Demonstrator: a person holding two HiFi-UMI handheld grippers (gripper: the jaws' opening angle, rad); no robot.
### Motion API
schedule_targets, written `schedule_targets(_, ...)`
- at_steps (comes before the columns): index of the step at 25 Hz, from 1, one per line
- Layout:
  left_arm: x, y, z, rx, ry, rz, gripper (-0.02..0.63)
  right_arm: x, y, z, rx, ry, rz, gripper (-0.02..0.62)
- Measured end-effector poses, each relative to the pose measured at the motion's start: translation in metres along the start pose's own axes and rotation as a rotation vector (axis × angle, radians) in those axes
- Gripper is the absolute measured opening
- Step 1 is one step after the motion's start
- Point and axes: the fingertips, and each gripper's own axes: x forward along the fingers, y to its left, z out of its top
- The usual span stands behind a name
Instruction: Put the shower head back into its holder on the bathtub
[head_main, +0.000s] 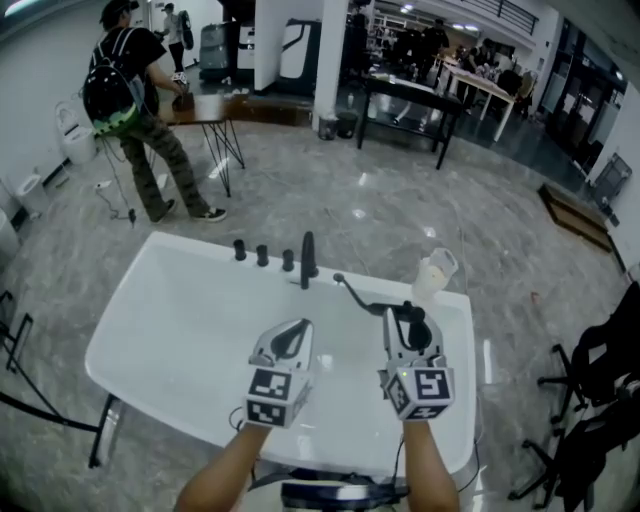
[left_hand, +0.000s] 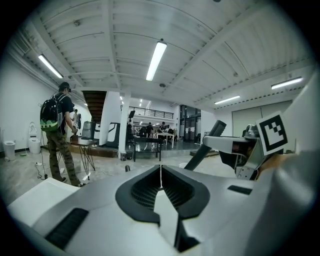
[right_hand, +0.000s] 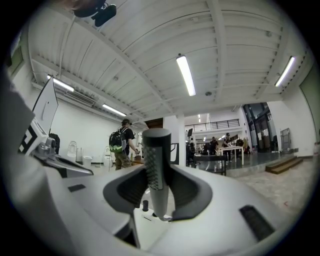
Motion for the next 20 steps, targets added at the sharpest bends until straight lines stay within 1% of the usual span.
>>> schedule_targets(3,-0.004,-0.011,0.003,0.011,0.0,-0.013,0.021,-0.017,0.006,0.013,-0.004,-0.031,0.001,0.14)
schedule_targets(8,-0.009,-0.024,0.003,0.016,-0.004,-0.025,0.021,-0.045,0.011,0.024,0.014,-0.056,-0.006,0.14)
schedule_targets(16,-0.008,-0.033,0.007,0.018,-0.011,-0.042,0.017,-0.048,0.01,0.021,0.018,-0.036,-0.009,0.14)
schedule_targets(20,-0.006,-0.033,0.013,0.028,-0.019,-0.042,0.017,-0.044,0.011,0.025,0.014,-0.049,-0.002,0.139)
